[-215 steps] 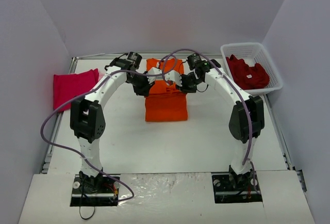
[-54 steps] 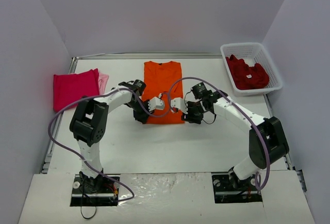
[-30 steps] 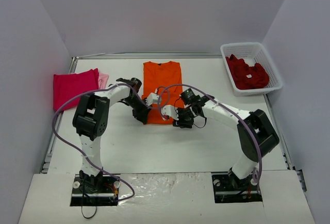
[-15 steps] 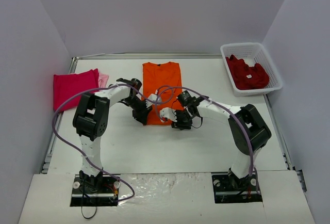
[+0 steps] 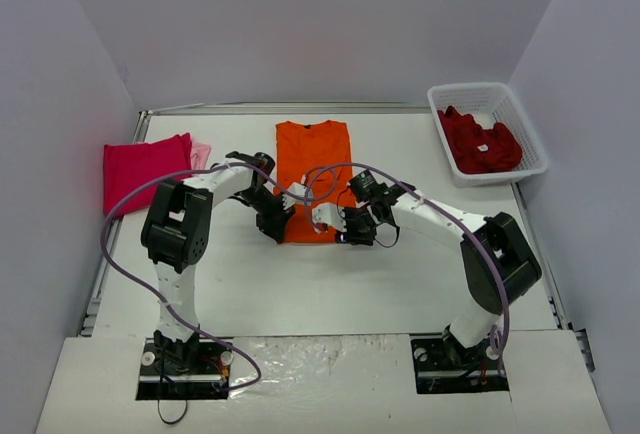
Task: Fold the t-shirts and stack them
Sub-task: Grab one side of the 2/3 rectangular tshirt with both arms
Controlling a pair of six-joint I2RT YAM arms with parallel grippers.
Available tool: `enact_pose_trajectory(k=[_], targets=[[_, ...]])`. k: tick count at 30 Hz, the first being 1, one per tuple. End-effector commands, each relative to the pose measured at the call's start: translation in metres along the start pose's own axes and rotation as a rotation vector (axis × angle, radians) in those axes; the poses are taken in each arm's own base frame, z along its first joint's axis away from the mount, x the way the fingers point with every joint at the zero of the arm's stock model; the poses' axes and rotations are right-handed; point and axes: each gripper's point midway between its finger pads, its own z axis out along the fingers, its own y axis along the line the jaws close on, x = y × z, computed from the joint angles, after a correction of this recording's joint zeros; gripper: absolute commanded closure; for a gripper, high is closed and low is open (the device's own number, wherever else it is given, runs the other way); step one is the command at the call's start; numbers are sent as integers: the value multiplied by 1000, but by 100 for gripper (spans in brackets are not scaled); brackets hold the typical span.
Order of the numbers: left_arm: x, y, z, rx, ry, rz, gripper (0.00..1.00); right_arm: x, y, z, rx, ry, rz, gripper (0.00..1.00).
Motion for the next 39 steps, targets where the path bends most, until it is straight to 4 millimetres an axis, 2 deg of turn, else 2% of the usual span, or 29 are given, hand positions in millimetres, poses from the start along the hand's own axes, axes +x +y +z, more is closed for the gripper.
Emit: enact_pose_trajectory(k=[1, 7, 22, 33, 39], targets=[[-5, -9, -7, 26, -8, 13, 98, -9, -6, -23, 36, -12, -25, 65], [-4, -9, -7, 22, -1, 17, 98, -2, -16, -17, 53, 20, -22, 66], [-1, -9, -6, 25, 4, 21, 98, 9, -23, 0, 21, 45, -1, 63], [-3, -7, -6, 27, 4, 18, 98, 14, -20, 12, -11, 55, 16, 63], [-4, -6, -8, 21, 4, 21, 98, 17, -18, 15, -20, 64, 26, 75]])
